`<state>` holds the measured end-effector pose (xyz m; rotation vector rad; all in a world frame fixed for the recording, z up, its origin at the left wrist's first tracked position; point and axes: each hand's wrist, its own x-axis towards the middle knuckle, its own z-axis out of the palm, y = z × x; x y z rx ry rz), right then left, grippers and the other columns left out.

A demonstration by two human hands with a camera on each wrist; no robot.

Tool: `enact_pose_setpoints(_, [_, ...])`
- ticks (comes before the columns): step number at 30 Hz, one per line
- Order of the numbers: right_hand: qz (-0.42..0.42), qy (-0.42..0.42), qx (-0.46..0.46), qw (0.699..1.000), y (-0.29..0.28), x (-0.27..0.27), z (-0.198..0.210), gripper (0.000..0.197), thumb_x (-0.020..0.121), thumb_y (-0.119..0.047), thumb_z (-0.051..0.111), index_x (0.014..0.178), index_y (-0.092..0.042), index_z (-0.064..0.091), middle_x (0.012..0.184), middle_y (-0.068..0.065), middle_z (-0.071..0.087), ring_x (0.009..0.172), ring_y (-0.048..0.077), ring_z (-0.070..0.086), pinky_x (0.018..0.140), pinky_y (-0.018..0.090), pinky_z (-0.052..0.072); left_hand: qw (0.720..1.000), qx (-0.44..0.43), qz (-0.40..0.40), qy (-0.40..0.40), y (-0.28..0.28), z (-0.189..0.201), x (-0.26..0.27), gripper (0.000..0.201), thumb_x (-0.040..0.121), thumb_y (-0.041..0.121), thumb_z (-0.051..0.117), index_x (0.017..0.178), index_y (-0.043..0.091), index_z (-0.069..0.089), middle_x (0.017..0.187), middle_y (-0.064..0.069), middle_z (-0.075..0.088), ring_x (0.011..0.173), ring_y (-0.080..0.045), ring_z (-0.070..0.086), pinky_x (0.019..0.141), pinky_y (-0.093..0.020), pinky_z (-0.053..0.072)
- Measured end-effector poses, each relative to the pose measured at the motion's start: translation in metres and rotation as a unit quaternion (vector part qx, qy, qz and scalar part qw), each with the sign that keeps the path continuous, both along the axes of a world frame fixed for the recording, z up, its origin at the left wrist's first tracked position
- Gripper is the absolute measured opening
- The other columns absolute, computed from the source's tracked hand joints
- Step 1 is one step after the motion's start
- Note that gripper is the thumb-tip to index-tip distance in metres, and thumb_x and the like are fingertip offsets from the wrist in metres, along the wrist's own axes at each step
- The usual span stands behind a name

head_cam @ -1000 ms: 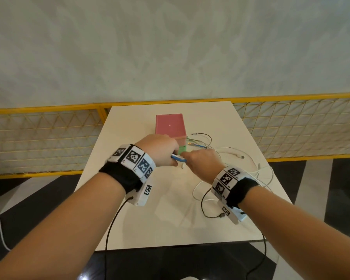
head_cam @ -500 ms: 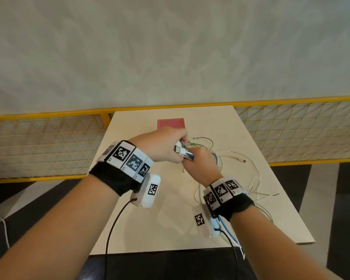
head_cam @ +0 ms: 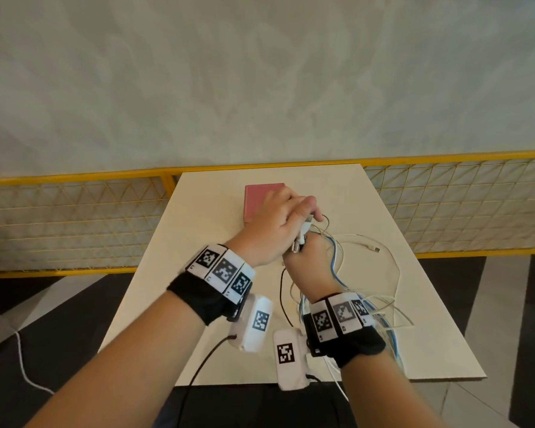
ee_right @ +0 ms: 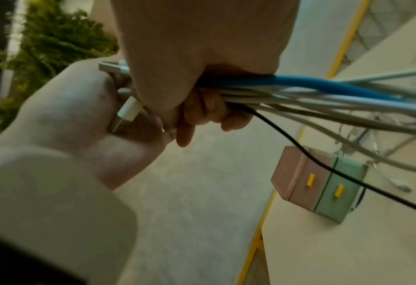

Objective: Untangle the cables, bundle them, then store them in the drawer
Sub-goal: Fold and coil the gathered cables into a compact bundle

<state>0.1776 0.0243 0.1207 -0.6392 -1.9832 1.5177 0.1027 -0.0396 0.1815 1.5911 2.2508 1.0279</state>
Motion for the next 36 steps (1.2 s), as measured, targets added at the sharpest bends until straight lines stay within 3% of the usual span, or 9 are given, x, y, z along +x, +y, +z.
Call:
enact_pose_setpoints(6, [-0.003, 0.037, -0.052, 0.998, -0.001, 0.007, -0.002, 0.037, 0.085, -0.007, 0.055, 0.057, -0.029, 0.064, 0.056, -0.012, 0.060, 0.051, 0.009, 0.043, 0.055, 0.030, 0.039, 0.970, 0.073, -0.001, -0.233, -0.008, 0.008, -0.006, 0.054, 0.106, 0.037, 0.019, 0.117, 0.014, 0.066, 0.114, -0.003, 0.068, 0.106, -0.005, 0.063, 0.093, -0.018, 0.048])
enact_pose_setpoints(9, [-0.014, 0.049, -0.076, 0.996, -0.001, 0.011, 0.001, 0.017, 0.078, -0.016, 0.054, 0.062, -0.023, 0.057, 0.060, 0.004, 0.051, 0.060, 0.018, 0.042, 0.058, 0.036, 0.037, 0.989, 0.018, -0.016, -0.148, -0.011, 0.003, -0.006, 0.034, 0.104, 0.030, 0.039, 0.117, 0.024, 0.070, 0.108, -0.003, 0.063, 0.090, 0.001, 0.058, 0.083, -0.012, 0.043])
enact_pose_setpoints(14, [-0.002, 0.026, -0.050, 0.998, -0.002, 0.016, 0.003, 0.032, 0.086, -0.001, 0.054, 0.061, -0.020, 0.051, 0.057, 0.000, 0.049, 0.062, 0.019, 0.044, 0.058, 0.038, 0.040, 0.993, 0.049, -0.010, -0.106, -0.011, -0.003, -0.004, 0.024, 0.096, 0.014, 0.058, 0.109, 0.024, 0.074, 0.094, -0.002, 0.056, 0.088, -0.004, 0.055, 0.087, -0.020, 0.044])
enact_pose_setpoints(18, [0.006, 0.006, -0.037, 0.999, 0.001, 0.016, 0.002, 0.027, 0.085, -0.004, 0.053, 0.061, -0.017, 0.052, 0.057, -0.001, 0.049, 0.061, 0.019, 0.045, 0.058, 0.036, 0.039, 0.979, 0.100, -0.003, -0.175, -0.012, 0.004, 0.009, 0.033, 0.094, 0.043, 0.051, 0.099, 0.020, 0.074, 0.106, -0.001, 0.058, 0.100, -0.007, 0.061, 0.093, -0.026, 0.048])
enact_pose_setpoints(22, [-0.001, 0.036, -0.017, 0.999, -0.002, 0.015, 0.008, 0.020, 0.088, 0.001, 0.056, 0.104, -0.011, 0.055, 0.082, -0.010, 0.051, 0.079, 0.011, 0.052, 0.067, 0.020, 0.045, 0.994, 0.055, -0.073, -0.059, -0.003, -0.003, 0.024, 0.032, 0.096, 0.043, 0.049, 0.103, 0.019, 0.070, 0.101, -0.001, 0.058, 0.093, -0.007, 0.058, 0.082, -0.022, 0.046])
enact_pose_setpoints(28, [0.049, 0.011, -0.044, 0.998, 0.001, 0.021, 0.015, 0.019, 0.080, 0.005, 0.055, 0.070, -0.012, 0.056, 0.056, -0.002, 0.051, 0.051, 0.007, 0.047, 0.050, 0.025, 0.044, 0.996, 0.086, -0.006, 0.005, 0.004, -0.009, 0.013, 0.040, 0.104, 0.029, 0.037, 0.085, 0.005, 0.063, 0.087, -0.004, 0.051, 0.079, -0.008, 0.051, 0.076, -0.015, 0.037])
enact_pose_setpoints(32, [0.030, 0.001, 0.040, 0.999, -0.001, 0.017, 0.011, 0.011, 0.092, -0.004, 0.050, 0.102, -0.008, 0.051, 0.081, -0.010, 0.047, 0.074, 0.000, 0.045, 0.070, 0.013, 0.040, 0.993, 0.040, -0.038, 0.100, 0.004, -0.015, 0.019, 0.043, 0.095, 0.051, 0.042, 0.084, 0.012, 0.055, 0.084, 0.004, 0.046, 0.084, -0.013, 0.045, 0.077, -0.020, 0.035])
enact_pose_setpoints(34, [0.038, 0.022, 0.000, 0.999, 0.002, 0.017, 0.009, 0.048, 0.084, -0.008, 0.065, 0.126, -0.006, 0.042, 0.093, -0.018, 0.049, 0.085, -0.006, 0.052, 0.078, 0.016, 0.046, 0.993, 0.030, -0.034, 0.110, 0.005, -0.015, 0.017, 0.028, 0.100, 0.035, 0.045, 0.084, 0.012, 0.050, 0.082, 0.007, 0.041, 0.080, -0.012, 0.041, 0.072, -0.023, 0.033])
enact_pose_setpoints(36, [0.074, 0.026, -0.018, 0.997, 0.006, 0.019, 0.003, 0.095, 0.080, -0.011, 0.069, 0.149, -0.015, 0.004, 0.109, -0.028, 0.046, 0.100, -0.016, 0.053, 0.094, 0.021, 0.047, 0.995, 0.008, -0.033, 0.093, 0.006, -0.013, 0.011, 0.024, 0.104, 0.025, 0.038, 0.085, 0.015, 0.047, 0.083, 0.005, 0.043, 0.080, -0.014, 0.043, 0.075, -0.031, 0.038])
